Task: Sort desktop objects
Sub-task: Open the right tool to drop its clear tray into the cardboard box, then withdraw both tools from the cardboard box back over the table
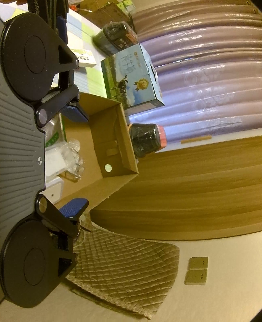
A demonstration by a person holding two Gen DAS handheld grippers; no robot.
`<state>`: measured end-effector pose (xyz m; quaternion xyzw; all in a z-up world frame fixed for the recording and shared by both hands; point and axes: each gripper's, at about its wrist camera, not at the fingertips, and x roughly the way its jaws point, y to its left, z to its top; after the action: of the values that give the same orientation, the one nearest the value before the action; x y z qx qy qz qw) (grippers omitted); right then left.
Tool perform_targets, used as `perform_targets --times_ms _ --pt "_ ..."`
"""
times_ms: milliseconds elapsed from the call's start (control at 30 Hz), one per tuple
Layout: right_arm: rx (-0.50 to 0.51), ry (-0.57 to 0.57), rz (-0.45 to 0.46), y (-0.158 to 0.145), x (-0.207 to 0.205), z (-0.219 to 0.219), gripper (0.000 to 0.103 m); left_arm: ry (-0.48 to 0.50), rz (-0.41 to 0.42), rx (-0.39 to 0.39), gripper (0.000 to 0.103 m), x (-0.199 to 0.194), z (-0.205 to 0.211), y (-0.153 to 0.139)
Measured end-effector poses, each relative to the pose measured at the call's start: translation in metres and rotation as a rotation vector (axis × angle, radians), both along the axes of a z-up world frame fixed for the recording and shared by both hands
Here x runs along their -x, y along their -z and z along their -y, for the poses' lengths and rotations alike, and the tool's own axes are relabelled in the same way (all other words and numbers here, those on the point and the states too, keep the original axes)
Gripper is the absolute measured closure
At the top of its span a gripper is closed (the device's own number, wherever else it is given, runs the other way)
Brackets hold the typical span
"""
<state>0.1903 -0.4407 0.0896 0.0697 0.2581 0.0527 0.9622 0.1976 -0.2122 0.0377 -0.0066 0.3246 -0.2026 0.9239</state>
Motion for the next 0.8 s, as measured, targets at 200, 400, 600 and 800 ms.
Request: perform_targets --times_ms 200,400,600,800 --pt "-0.013 -0.019 0.010 -0.011 0.016 -0.015 0.022 -0.024 -0.003 -0.004 0.051 0.011 -0.017 -0.005" --pt "-0.009 -0.073 0.028 -0.024 0.028 -0.047 0.020 -0.067 0.003 -0.002 0.033 0.024 -0.047 -0.009" --pt "-0.017 -0.157 0.039 -0.031 0.038 -0.092 0.017 -0.121 0.012 -0.028 0.018 0.038 -0.095 -0.006" --pt "-0.001 -0.278 0.031 -0.024 0.042 -0.149 0.015 -0.218 -0.018 -0.069 0.010 0.045 -0.166 0.020"
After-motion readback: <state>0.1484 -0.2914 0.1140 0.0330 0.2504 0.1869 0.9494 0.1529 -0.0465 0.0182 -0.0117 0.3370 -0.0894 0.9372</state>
